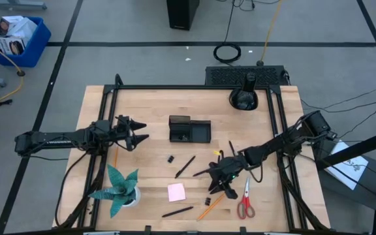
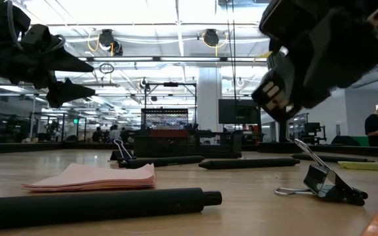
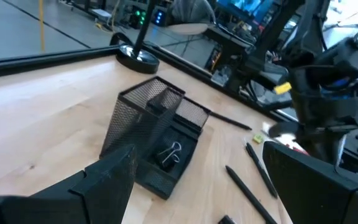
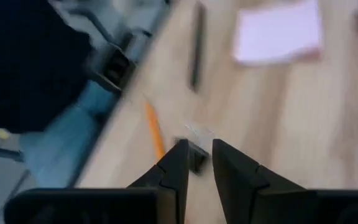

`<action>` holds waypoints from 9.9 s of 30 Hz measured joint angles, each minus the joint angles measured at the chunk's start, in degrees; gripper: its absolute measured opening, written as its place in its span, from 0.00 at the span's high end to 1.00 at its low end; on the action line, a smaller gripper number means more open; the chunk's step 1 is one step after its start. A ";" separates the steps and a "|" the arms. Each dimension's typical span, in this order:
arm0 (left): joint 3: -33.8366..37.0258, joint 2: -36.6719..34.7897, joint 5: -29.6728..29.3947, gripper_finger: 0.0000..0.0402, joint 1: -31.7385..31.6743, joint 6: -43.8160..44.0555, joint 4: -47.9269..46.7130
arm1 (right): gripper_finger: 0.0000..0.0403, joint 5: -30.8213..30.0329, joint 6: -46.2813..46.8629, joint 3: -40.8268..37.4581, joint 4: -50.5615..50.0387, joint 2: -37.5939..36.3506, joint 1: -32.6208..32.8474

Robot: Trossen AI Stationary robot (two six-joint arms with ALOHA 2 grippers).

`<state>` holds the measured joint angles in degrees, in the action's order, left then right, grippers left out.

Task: Pick and place office supplies into organizer
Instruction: Put the black binder clip into the black desk organizer

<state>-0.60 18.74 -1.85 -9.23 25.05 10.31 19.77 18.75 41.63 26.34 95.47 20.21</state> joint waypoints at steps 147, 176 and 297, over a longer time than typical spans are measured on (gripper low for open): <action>0.00 0.00 -1.16 0.13 0.00 3.53 0.30 | 1.00 -31.88 -18.37 7.71 29.93 16.16 -18.00; 0.00 0.02 -1.13 0.13 0.02 1.84 0.28 | 1.00 -29.98 -14.94 12.41 20.89 16.16 -25.12; -22.57 76.35 -3.18 0.13 21.70 30.21 28.93 | 0.85 -36.43 -19.00 12.33 -1.79 5.12 0.15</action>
<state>-23.17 95.09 -5.03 12.47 55.26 39.23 -16.67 -0.25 53.95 24.55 100.60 20.36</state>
